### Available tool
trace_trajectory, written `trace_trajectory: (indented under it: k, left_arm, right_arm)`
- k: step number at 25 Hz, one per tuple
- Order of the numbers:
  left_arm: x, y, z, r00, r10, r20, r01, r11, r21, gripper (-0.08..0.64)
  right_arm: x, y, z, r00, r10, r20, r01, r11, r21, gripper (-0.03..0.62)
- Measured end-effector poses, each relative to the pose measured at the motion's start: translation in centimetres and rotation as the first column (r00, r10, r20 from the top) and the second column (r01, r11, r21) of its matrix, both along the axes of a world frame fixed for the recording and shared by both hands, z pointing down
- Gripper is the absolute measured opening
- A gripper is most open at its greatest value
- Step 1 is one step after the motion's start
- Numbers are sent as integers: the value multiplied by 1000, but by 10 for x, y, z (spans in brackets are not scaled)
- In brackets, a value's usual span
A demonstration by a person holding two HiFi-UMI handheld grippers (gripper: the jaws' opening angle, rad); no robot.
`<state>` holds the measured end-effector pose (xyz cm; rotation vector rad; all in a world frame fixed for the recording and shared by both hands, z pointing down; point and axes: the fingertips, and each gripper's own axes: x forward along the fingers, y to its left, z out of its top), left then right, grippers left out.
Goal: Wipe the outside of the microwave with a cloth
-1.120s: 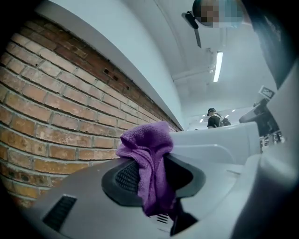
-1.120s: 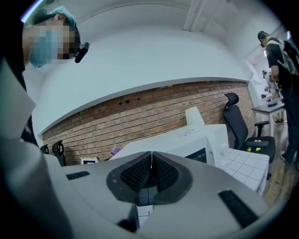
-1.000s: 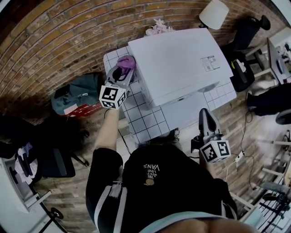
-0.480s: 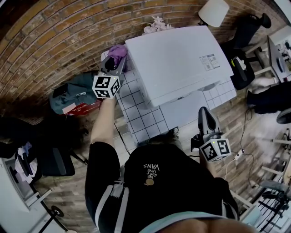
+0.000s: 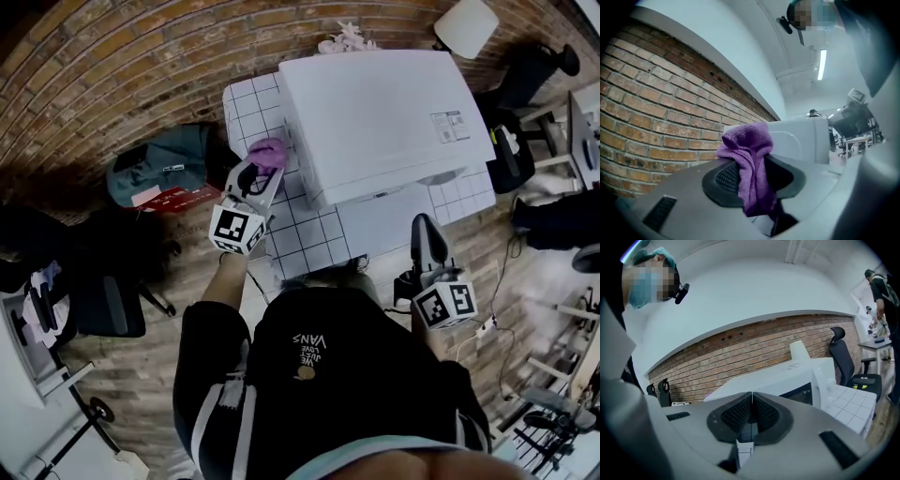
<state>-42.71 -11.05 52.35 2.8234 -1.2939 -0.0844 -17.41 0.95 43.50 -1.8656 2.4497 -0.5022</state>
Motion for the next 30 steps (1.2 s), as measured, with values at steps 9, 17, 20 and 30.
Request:
trace_trajectory:
  k: [9, 17, 20, 30]
  left_arm:
    - [42, 93, 31, 998, 38, -55, -41, 997, -64, 140]
    - [50, 65, 32, 997, 27, -71, -32, 998, -61, 140]
    - [44, 42, 32, 997, 16, -73, -20, 998, -56, 140]
    - [8, -79, 29, 995, -82, -55, 81, 996, -31, 140]
  right_arm:
    - [-13, 4, 5, 999, -34, -5, 34, 999, -13, 3]
    - [-3, 12, 11, 1000, 4, -11, -4, 1000, -25, 3]
    - [2, 13, 11, 1000, 28, -12, -28, 999, -36, 3]
    - [12, 15, 10, 997, 71, -29, -72, 996, -56, 3]
